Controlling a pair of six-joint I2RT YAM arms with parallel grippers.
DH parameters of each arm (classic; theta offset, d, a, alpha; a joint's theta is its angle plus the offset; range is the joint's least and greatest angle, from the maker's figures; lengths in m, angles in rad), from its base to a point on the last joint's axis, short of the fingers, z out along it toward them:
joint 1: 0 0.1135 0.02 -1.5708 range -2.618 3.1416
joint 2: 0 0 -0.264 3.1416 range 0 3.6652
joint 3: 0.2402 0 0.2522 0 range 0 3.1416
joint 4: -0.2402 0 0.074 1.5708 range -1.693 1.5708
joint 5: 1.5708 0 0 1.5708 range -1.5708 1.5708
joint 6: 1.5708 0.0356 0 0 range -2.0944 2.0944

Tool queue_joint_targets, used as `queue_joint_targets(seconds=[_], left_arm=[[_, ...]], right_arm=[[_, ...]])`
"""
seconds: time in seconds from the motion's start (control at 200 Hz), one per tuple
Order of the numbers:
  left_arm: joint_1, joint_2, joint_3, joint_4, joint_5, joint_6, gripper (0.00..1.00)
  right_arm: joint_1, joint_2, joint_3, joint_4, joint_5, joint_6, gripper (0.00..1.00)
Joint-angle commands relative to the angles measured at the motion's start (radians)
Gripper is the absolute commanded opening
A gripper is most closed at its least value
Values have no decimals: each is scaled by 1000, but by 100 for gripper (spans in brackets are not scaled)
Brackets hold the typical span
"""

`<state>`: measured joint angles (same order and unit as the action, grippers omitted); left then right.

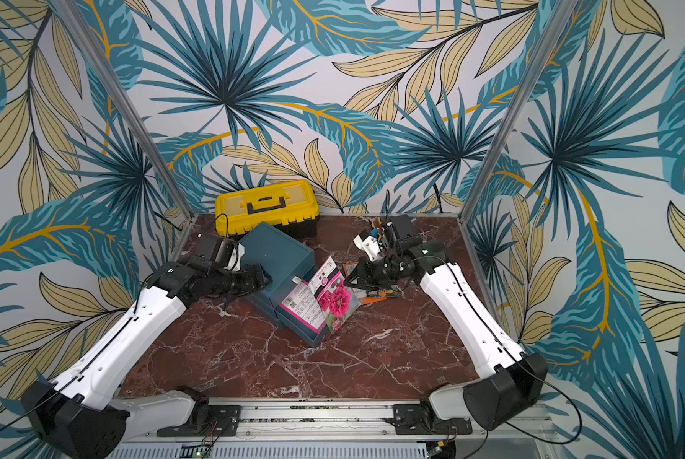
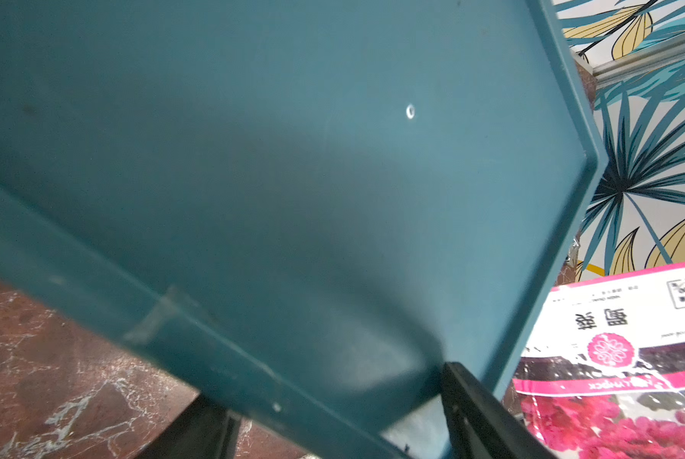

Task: Take the seed bags out of the drawer
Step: Place the seed packet at the center of the board.

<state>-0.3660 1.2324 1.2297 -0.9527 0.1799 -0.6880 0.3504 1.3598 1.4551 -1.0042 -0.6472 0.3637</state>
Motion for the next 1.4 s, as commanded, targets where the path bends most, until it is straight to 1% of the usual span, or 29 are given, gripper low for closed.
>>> queue_joint_targets(seconds=[0.0, 0.115, 0.175, 0.245, 0.326, 0.501, 0.631, 0.781, 0.856, 1.112, 1.272, 1.392], left_arm=[[-3, 1, 13, -46, -3, 21, 81], [-2, 3, 12, -41, 3, 26, 81], [-3, 3, 13, -40, 6, 30, 81], [-3, 3, 13, -37, 9, 33, 81], [-3, 1, 13, -36, 13, 36, 81], [-2, 1, 14, -31, 21, 39, 81], [-2, 1, 15, -31, 24, 42, 81], [-3, 4, 17, -30, 22, 44, 81], [-3, 4, 17, -29, 25, 41, 81], [-3, 7, 22, -37, 20, 45, 81], [-3, 8, 23, -38, 20, 44, 81], [-2, 12, 28, -38, 22, 44, 81]], right_arm=[[-43, -58, -61, -19, 63, 19, 0], [-103, -127, -126, -15, 123, 30, 0], [-122, -160, -165, -9, 180, 28, 0], [-143, -189, -217, 5, 243, 27, 0], [-173, -205, -291, 26, 276, 36, 0], [-208, -212, -445, 102, 291, 53, 0], [-215, -210, -512, 142, 294, 65, 0], [-230, -230, -547, 173, 265, 82, 0], [-237, -238, -555, 174, 273, 81, 0], [-249, -199, -650, 198, 289, 71, 0], [-249, -187, -677, 213, 346, 88, 0], [-249, -144, -690, 228, 363, 93, 0]])
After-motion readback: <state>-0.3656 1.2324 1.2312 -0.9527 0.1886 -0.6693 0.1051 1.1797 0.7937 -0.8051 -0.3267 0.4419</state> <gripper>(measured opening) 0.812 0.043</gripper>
